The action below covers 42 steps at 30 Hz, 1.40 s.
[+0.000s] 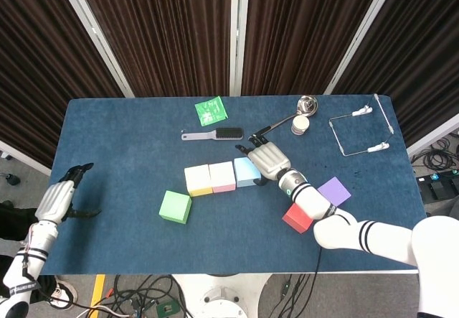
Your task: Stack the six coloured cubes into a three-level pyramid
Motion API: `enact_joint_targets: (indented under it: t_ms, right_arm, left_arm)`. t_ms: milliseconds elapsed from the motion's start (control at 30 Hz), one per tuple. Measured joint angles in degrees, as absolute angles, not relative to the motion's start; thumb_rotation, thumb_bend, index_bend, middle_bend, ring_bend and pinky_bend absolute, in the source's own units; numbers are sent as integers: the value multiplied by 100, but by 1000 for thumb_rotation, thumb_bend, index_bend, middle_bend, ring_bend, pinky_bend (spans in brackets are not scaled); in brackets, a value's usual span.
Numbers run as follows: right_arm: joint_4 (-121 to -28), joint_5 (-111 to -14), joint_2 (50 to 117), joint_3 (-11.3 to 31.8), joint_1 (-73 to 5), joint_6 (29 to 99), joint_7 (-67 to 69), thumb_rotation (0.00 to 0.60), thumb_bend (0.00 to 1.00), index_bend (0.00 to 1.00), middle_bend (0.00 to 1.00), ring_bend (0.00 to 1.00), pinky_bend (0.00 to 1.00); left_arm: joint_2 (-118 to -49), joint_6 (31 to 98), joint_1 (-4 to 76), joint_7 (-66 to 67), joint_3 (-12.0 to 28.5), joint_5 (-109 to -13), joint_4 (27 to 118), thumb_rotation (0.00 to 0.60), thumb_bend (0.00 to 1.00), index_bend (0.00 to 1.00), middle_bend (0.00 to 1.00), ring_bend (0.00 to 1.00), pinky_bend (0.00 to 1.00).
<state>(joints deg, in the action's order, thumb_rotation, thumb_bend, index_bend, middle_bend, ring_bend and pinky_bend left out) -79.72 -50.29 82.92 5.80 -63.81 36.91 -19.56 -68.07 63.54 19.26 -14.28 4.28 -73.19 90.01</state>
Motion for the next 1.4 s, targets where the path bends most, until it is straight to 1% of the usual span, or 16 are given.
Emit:
enact_joint_targets:
  t_ms: [500, 1167, 1267, 1333, 1400]
  right_arm:
    - [-7877, -5222, 8274, 584, -6506, 3428, -1889, 600, 206, 0, 360, 0, 0]
    - [-7800, -5003, 8391, 491, -6658, 3395, -2060, 600, 207, 0, 342, 0, 0]
    - [-7801, -4989, 8397, 502, -6661, 3372, -2010, 600, 195, 0, 301, 0, 0]
    - [-7802, -4991, 8394, 503, -6665, 3342, -1988, 600, 169, 0, 226, 0, 0]
    - [-7811, -4990, 8380, 506, -6670, 3285, -1940, 600, 128, 0, 124, 0, 0]
  left_arm:
    - [-6830, 6199, 1954, -1477, 472, -7304, 8930, 600, 85, 75, 93, 0, 183]
    - [-6840, 6175, 1904, -1570, 481, -7336, 8859, 600, 86, 75, 93, 0, 183]
    - [-6847, 6167, 1899, -1593, 478, -7343, 8837, 600, 86, 75, 93, 0, 183]
    - [-6854, 6161, 1897, -1601, 475, -7351, 8826, 600, 86, 75, 93, 0, 183]
    - [-6859, 6154, 1895, -1611, 470, -7362, 8813, 600, 85, 75, 93, 0, 183]
